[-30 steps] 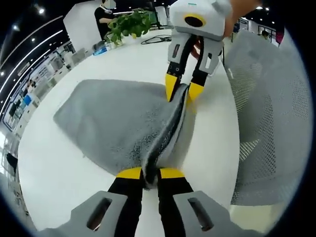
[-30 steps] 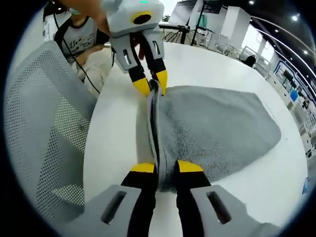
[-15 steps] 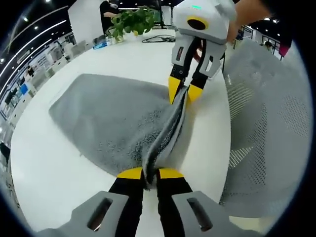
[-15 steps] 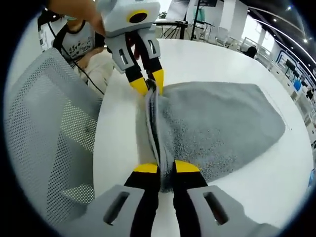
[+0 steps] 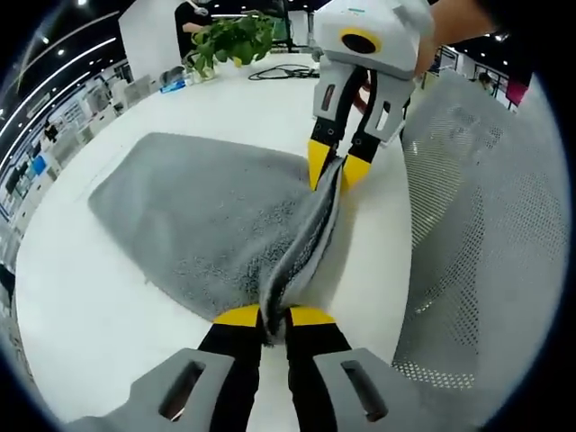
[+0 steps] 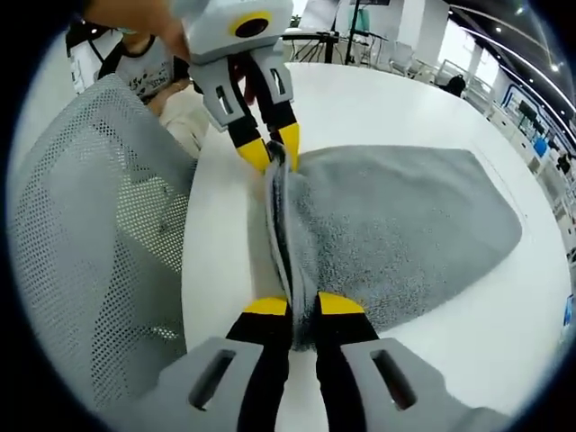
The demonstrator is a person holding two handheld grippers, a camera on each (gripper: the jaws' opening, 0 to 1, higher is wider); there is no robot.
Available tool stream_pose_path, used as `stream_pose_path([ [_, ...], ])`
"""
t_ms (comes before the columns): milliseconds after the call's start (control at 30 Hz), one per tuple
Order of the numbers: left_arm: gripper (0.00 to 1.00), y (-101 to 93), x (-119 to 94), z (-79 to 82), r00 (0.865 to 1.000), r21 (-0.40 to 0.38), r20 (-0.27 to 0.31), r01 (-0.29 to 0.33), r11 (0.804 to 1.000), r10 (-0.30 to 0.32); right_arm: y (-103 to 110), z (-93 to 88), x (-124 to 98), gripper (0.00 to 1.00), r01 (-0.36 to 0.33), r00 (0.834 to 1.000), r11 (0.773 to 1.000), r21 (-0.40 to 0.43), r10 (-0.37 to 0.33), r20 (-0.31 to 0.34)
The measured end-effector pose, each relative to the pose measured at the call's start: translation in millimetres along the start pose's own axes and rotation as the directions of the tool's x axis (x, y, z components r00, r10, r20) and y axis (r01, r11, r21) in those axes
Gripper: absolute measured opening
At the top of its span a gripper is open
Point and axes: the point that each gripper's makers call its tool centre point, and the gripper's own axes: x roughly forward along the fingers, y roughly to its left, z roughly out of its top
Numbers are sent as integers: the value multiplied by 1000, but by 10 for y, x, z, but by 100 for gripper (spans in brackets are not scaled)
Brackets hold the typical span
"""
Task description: Fold the towel on the table until its edges align and the towel forms a compact rectangular stack.
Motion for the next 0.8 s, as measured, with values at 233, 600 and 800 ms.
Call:
stream_pose_path([
  [233,9,-152,123,178,1000,4,-1,17,1000,-17,-2,-220,-148,7,9,1000,1000,15,-9,-2],
  [600,9,-394,244,389,1000,-11,-10,21,1000,-21,49,-483,-340,7,9,1000,999,49,-8,-3],
  [800,9,-466,246,413,1000,-25,-13,21,999,-21,107,-531,-382,7,10,1000,999,48,-10,-4],
])
